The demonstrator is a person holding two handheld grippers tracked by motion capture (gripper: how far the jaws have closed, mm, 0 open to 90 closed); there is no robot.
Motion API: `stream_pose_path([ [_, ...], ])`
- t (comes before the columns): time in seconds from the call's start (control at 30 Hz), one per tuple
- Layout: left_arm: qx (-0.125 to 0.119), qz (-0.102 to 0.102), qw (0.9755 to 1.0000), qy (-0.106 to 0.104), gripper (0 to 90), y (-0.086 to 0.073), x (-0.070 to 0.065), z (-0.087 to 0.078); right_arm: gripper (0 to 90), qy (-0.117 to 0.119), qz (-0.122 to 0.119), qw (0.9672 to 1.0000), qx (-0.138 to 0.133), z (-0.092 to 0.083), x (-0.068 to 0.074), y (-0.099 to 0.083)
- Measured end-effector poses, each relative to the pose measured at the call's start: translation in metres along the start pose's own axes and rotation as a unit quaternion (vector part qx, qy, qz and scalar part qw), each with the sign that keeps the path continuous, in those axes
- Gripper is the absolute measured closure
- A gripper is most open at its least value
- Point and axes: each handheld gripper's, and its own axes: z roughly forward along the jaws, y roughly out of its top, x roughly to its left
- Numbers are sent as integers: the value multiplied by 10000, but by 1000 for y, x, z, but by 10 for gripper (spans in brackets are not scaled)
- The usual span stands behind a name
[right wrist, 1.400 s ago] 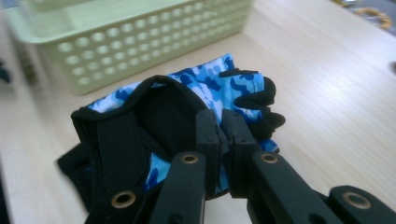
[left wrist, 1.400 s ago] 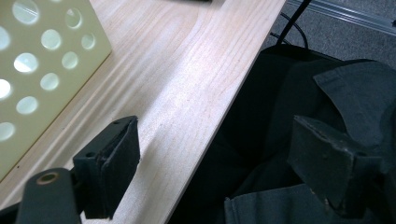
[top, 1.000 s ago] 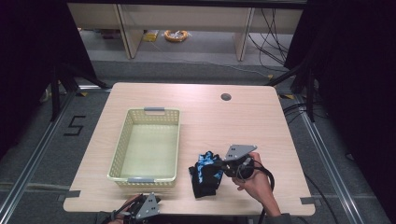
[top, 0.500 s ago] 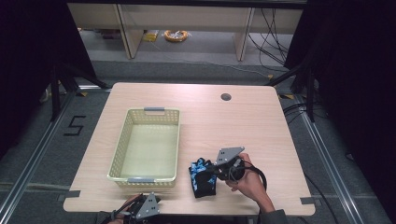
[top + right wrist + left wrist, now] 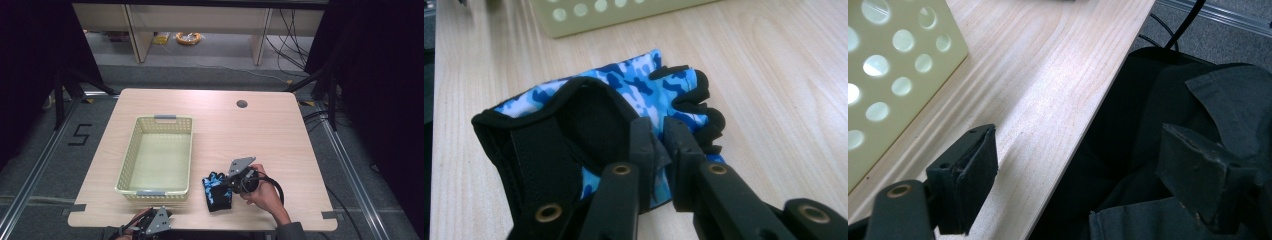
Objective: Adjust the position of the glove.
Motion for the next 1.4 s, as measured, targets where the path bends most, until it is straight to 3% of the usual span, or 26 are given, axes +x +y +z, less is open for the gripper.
stream_pose_path([
  [0.1, -2, -3, 10000, -8, 165, 0, 0, 0, 730, -278, 462, 9984, -164, -7, 2, 2],
  [0.2, -9, -5, 10000, -7, 165, 0, 0, 0, 761, -463, 838, 9950, -270, -17, 4, 4],
  [0.27, -17, -5, 10000, -6, 165, 0, 0, 0, 848, -604, 832, 9939, -407, -21, 8, 6],
  [0.3, -18, -6, 10000, 1, 165, 0, 0, 0, 900, -560, 834, 9943, -369, -24, 10, 7],
  [0.33, -18, -6, 10000, 1, 165, 0, 0, 0, 900, -560, 834, 9943, -369, -24, 10, 7],
  [0.37, -18, -5, 10000, 3, 165, 0, 0, 0, 900, -606, 882, 9938, -302, -25, 21, 11],
  [0.43, -22, -6, 10000, 4, 165, 0, 0, -1, 900, -615, 846, 9938, -380, -25, 29, 14],
  [0.5, -30, -12, 10000, 0, 165, 0, 0, -1, 900, -444, 860, 9947, -341, -23, 37, 19],
  [0.6, -44, -25, 10000, -23, 166, 0, 0, -1, 900, -314, 657, 9967, -347, -14, 47, 24],
  [0.63, -78, -40, 9999, -68, 165, 0, 0, -1, 900, -313, 737, 9963, -308, -12, 51, 25],
  [0.67, -89, -71, 9999, -50, 165, 0, -1, -1, 900, -319, 670, 9966, -348, -8, 53, 26],
  [0.8, -107, -69, 9999, -67, 165, 0, -1, 0, 900, -67, 560, 9983, -160, 2, 64, 30],
  [1.0, -58, -53, 10000, -37, 165, 0, -1, -1, 900, 34, 269, 9996, -46, 18, 78, 36],
  [1.03, -58, -53, 10000, -37, 165, 0, -1, -1, 900, 4, 352, 9994, 42, 21, 81, 36],
  [1.07, -47, -34, 10000, -66, 166, 0, 0, -1, 900, 16, 210, 9997, 117, 25, 82, 36],
  [1.2, -102, -69, 9999, -52, 165, 0, -1, -1, 900, -43, 141, 9990, 425, 33, 84, 32],
  [1.23, -101, -70, 9999, -53, 165, 0, -1, -1, 900, -29, 5, 9991, 427, 34, 82, 31],
  [1.27, -99, -66, 9999, -52, 165, 0, -1, -1, 900, -35, 142, 9986, 507, 34, 83, 30],
  [1.4, -101, -70, 9999, -58, 165, 0, -1, -1, 900, -175, 52, 9972, 726, 35, 83, 26],
])
